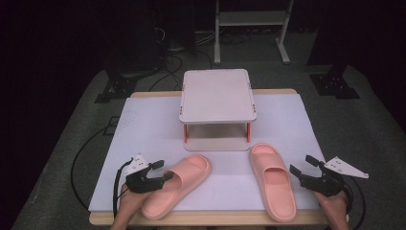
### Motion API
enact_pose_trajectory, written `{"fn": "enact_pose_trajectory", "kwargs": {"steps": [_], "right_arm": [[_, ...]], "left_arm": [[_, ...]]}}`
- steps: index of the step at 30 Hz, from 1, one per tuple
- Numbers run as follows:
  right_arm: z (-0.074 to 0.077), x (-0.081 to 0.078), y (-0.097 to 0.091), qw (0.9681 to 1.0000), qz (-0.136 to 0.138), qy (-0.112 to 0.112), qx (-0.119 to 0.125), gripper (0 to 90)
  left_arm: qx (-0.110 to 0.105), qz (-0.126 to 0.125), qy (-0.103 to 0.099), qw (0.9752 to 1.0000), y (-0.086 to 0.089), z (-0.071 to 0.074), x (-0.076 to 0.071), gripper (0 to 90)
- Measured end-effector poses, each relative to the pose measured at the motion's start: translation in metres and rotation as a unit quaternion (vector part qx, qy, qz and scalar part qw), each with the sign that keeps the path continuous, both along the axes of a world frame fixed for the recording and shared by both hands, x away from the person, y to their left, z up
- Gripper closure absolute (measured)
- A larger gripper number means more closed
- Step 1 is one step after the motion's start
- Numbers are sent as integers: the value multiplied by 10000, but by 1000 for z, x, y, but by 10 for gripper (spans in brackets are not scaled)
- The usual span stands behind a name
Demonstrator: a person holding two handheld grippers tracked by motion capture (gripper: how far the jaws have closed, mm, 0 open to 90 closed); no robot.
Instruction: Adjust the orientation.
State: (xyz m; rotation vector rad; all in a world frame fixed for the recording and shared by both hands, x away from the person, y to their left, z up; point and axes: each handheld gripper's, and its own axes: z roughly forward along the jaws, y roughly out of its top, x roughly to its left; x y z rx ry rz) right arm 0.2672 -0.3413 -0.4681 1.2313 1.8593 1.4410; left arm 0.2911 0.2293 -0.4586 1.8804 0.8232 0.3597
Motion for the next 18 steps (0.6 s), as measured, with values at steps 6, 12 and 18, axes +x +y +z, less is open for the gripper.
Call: {"fn": "enact_pose_trajectory", "kwargs": {"steps": [6, 12, 18], "right_arm": [[3, -5, 2, 9998, 133, -112, 121, 177], [10, -4, 5, 9990, 292, -226, 254, 177], [14, -6, 11, 9985, 423, -254, 216, 173]], "left_arm": [[35, -28, 2, 10000, -1, -1, 1, 394], [61, -22, 19, 10000, -1, -1, 1, 415], [66, -82, 37, 9999, -2, -1, 2, 446]]}}
